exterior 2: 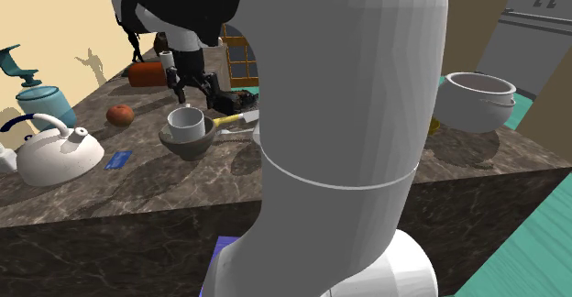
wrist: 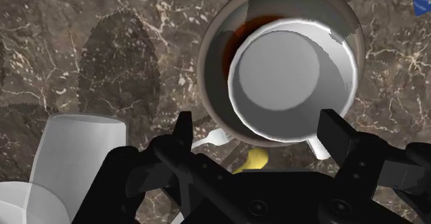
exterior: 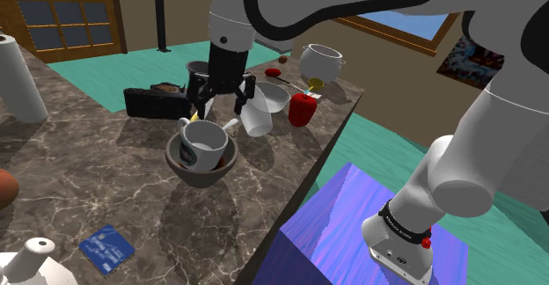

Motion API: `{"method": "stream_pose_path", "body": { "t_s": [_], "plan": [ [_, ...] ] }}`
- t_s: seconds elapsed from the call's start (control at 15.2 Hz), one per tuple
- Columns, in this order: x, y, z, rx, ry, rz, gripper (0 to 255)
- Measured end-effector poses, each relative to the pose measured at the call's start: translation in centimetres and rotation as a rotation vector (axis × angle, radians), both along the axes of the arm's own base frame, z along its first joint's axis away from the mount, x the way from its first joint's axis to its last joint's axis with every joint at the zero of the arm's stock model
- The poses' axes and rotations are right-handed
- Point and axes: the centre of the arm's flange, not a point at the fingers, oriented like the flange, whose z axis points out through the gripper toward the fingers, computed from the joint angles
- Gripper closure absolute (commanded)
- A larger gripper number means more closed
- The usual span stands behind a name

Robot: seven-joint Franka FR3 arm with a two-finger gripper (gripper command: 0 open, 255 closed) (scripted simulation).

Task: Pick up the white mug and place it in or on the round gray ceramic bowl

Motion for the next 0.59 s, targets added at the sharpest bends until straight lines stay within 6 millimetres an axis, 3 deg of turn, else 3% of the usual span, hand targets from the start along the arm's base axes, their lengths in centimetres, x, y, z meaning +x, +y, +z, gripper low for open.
{"method": "stream_pose_path", "body": {
  "t_s": [0.2,0.59],
  "plan": [
    [0.0,-0.4,3.0,0.001,-0.001,0.000,0],
    [0.1,-0.3,3.5,0.000,0.000,0.000,0]
  ]
}}
